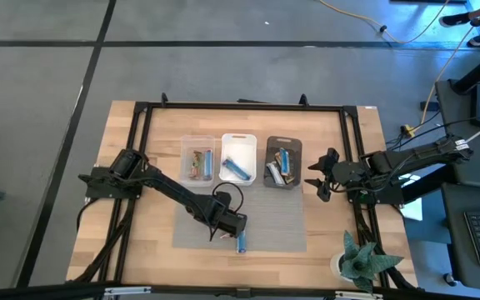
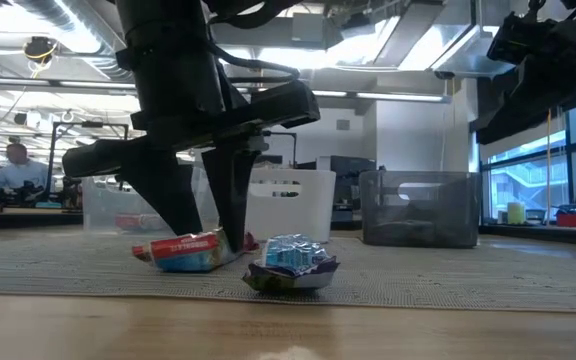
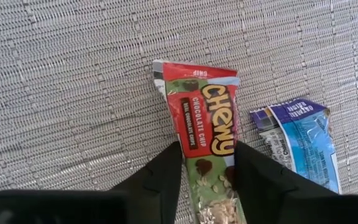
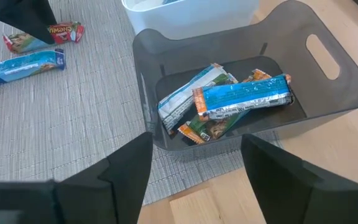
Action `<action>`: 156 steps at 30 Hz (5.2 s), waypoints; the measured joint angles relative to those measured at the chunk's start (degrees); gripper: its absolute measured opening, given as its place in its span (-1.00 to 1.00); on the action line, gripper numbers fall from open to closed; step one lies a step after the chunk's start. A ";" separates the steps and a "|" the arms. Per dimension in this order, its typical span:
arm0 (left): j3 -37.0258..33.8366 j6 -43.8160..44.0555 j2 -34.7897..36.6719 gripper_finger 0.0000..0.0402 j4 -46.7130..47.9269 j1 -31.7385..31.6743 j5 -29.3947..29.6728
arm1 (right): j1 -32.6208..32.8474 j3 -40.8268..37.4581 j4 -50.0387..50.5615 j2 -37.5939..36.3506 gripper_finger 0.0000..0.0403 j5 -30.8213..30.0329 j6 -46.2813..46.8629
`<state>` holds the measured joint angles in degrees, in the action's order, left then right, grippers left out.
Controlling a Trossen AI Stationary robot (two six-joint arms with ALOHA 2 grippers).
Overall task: Pick and place Granola Bars by type
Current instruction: Put the red granola bar into the transparent bin, then put the blue granola bar into the white bin
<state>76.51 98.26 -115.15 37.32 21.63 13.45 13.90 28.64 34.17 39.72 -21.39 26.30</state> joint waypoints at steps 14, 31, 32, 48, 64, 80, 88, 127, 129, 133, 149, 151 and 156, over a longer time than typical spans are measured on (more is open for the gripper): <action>1.36 -7.42 3.41 -0.42 1.58 -0.04 -0.72 | 0.01 0.00 0.05 -0.01 0.23 -0.03 -1.39; 1.44 -10.97 24.37 -0.42 33.40 -7.64 18.18 | -0.01 0.00 -1.93 0.00 0.23 -0.02 0.44; 1.44 -10.99 24.86 -0.42 34.62 -9.02 18.89 | -0.01 0.00 -2.41 0.02 0.23 -0.02 0.46; -9.59 -21.94 23.28 -0.42 22.14 -26.68 10.10 | -0.01 0.00 -4.85 0.02 0.23 -0.02 0.50; -16.26 -27.11 23.30 -0.42 14.66 -28.24 9.47 | -0.01 0.00 -4.96 0.02 0.23 -0.02 0.44; -15.08 -32.20 24.80 -0.14 14.00 -27.74 11.94 | -0.01 0.00 -7.59 0.02 0.23 0.20 0.99; -9.43 -46.34 28.70 -0.14 13.34 -22.19 14.29 | 0.07 2.61 -18.05 1.39 0.23 1.93 4.70; -41.87 -77.88 51.78 -0.15 -39.25 1.91 2.02 | 10.87 85.32 26.41 91.28 0.23 6.65 58.01; -41.96 -77.89 51.77 -0.15 -39.30 2.01 1.73 | 11.33 88.07 31.24 93.29 0.23 7.59 61.01; -41.94 -77.90 51.67 -0.14 -39.37 2.01 1.44 | 11.86 90.96 34.01 96.37 0.23 9.28 64.72; -41.92 -76.53 51.67 -0.15 -39.25 2.01 1.44 | 11.85 88.92 24.92 97.46 0.23 9.07 65.18; -41.92 -76.51 51.67 -0.15 -39.14 2.01 1.42 | 11.85 87.53 22.99 97.46 0.23 9.19 65.17; -41.90 -76.41 51.67 -0.14 -39.13 2.01 1.42 | 11.85 85.67 22.52 97.46 0.23 9.33 65.18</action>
<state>34.61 21.85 -63.48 -1.80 23.64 14.87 25.76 114.31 56.69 137.19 -12.05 91.48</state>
